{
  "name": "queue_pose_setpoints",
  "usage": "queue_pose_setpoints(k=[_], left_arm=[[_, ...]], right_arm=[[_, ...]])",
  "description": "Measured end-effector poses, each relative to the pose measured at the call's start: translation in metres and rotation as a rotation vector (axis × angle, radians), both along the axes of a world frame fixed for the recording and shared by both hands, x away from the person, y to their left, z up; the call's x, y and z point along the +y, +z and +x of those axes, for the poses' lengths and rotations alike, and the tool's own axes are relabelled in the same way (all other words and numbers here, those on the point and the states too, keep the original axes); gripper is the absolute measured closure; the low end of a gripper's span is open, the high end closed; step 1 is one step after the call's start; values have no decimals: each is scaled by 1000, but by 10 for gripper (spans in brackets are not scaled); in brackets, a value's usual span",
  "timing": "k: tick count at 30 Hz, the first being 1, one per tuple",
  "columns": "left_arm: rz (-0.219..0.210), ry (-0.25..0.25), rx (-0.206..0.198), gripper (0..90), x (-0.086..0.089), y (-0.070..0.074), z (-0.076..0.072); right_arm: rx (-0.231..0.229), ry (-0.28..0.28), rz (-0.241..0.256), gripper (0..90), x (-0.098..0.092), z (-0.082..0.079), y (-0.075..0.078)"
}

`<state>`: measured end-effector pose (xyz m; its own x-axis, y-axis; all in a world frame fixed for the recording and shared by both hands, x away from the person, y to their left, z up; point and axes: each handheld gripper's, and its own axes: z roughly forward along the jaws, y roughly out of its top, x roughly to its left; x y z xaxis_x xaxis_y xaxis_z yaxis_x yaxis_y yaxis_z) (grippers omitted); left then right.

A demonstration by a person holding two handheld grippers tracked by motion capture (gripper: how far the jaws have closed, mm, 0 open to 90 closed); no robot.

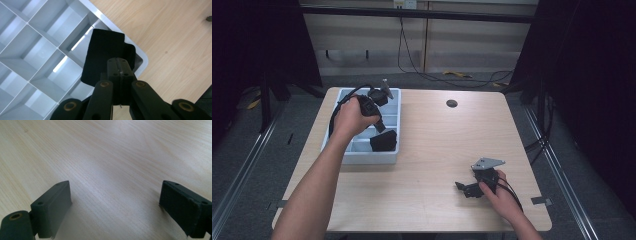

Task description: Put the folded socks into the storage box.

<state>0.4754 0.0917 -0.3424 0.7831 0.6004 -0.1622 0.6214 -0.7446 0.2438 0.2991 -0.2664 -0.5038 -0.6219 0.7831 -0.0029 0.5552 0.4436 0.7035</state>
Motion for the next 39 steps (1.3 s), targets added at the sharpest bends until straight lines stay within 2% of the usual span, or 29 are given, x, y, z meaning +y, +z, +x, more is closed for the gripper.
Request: queue_pose_setpoints(k=[10, 21, 39], left_arm=[[7, -14, 30, 900, -6, -15, 5], [26, -23, 11, 900, -10, -28, 7], [44, -25, 22, 900, -12, -49, 9]], right_arm=[[-1, 0, -1, 97, 0, 0, 0], [1, 1, 0, 97, 0, 0, 0], [0, 3, 0, 97, 0, 0, 0]])
